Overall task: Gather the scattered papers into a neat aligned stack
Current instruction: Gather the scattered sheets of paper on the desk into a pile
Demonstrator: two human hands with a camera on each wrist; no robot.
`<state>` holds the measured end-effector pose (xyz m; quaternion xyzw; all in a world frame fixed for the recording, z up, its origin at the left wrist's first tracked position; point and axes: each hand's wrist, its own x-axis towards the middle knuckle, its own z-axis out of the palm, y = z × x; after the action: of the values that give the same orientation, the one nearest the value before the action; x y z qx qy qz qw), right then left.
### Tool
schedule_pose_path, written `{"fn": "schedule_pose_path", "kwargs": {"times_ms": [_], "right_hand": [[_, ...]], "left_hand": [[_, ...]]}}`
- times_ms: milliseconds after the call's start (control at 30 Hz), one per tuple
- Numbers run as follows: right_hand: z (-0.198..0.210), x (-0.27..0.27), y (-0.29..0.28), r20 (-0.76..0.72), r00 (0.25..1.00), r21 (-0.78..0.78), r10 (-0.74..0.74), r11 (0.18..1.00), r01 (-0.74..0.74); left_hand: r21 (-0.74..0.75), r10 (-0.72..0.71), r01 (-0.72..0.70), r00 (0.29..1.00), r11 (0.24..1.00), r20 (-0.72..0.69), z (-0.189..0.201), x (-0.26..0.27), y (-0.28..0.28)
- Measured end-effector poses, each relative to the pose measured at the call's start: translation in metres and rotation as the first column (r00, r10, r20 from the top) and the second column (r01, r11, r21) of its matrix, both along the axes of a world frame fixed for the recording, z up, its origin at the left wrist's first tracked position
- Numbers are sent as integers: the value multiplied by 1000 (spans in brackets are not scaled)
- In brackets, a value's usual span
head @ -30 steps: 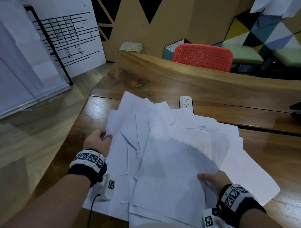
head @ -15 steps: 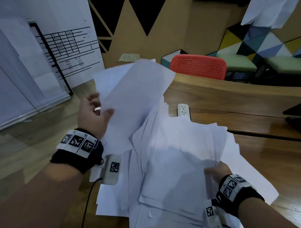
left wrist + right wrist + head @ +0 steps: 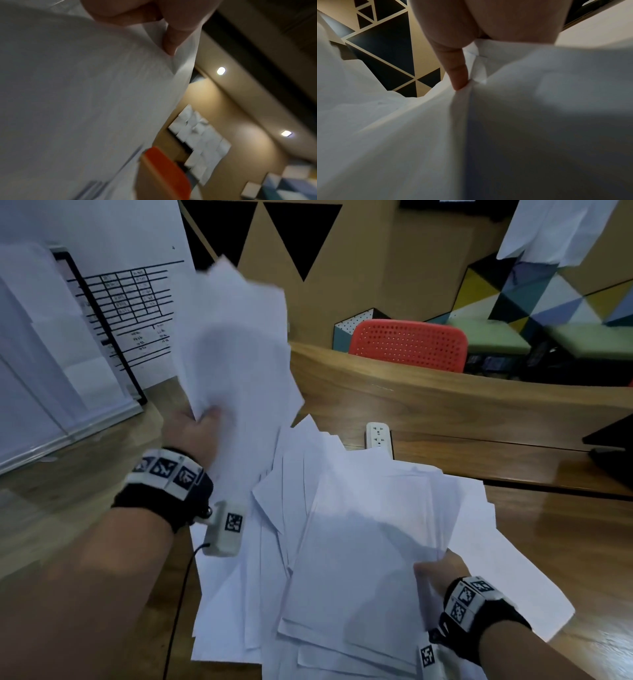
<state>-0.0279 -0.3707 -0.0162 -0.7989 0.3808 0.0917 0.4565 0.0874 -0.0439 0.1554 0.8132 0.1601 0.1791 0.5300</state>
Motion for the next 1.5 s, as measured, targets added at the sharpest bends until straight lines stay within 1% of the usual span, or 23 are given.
{"fn": "schedule_pose_path", "kwargs": {"times_ms": [133,233,367,467,533,600,700,767,800,867,900,933,967,1000,1033,1067,1100,1133,1200,1233,1300,1400,1500], "right_hand": [[4,0,0,-12,999,-8,35,999,-35],[3,-1,-1,-11,999,0,32,999,-32],[-5,-1,-8,6,1000,80,-22,997,21],[-9,-2,-15,-2,1000,156,-29,987,29],[-9,-4,-18,-15,999,210,-33,977,35],[-9,-5,-20,-6,997,275,-83,958,81],[-10,-6,-21,-34,987,508,-160,847,155],[-4,-5,-14,-29,991,605,-129,787,120],[0,-5,-8,10,995,591,-101,803,75],[-3,-2,-2,67,998,368,-12,930,-14],[-5,-1,-1,60,998,267,30,963,-45],[-7,0,0,53,998,199,33,979,-42],[-9,1,-3,39,999,161,18,987,-24],[-12,1,-6,30,999,130,-20,991,15],[-14,1,-9,25,998,125,-49,991,46],[-18,0,-11,27,997,120,-75,990,72],[-20,0,-13,27,995,135,-93,987,88],[-22,-1,-14,19,994,145,-103,984,99],[-27,0,-16,11,994,161,-104,982,101],[-29,1,-17,10,995,164,-103,981,100],[-32,2,-17,10,994,163,-108,981,105],[-35,2,-18,8,993,182,-117,977,114],[-35,2,-20,14,994,181,-113,977,109]], "left_hand": [[-271,59,7,970,963,234,46,-8,-14],[-440,40,75,968,895,247,58,-17,-21],[-517,-94,135,990,845,105,26,-14,-13],[-343,-174,109,971,933,-163,-21,-18,-18],[-104,-187,160,920,982,-346,-57,-28,-21],[44,-217,273,844,961,-491,-89,-38,-22],[56,-256,356,764,933,-592,-123,-50,-30],[54,-356,490,700,870,-619,-140,-56,-41],[42,-428,587,635,808,-643,-148,-59,-47],[8,-510,730,484,683,-711,-156,-60,-58],[9,-511,756,452,655,-731,-155,-57,-60],[58,-480,746,483,663,-732,-154,-54,-60],[157,-398,695,565,701,-722,-154,-48,-57],[273,-270,598,661,754,-700,-150,-44,-52],[355,-125,476,721,805,-682,-146,-40,-46],[361,-27,364,736,859,-677,-143,-36,-40],[295,4,276,723,915,-690,-140,-33,-34],[189,-24,225,702,956,-712,-140,-29,-29],[35,-122,213,679,976,-724,-142,-25,-24],[-10,-163,219,693,976,-703,-145,-23,-23],[-65,-199,203,764,977,-614,-148,-22,-24],[-101,-133,94,848,990,-513,-142,-21,-21],[-49,-23,0,875,999,-484,-135,-20,-17]]}}
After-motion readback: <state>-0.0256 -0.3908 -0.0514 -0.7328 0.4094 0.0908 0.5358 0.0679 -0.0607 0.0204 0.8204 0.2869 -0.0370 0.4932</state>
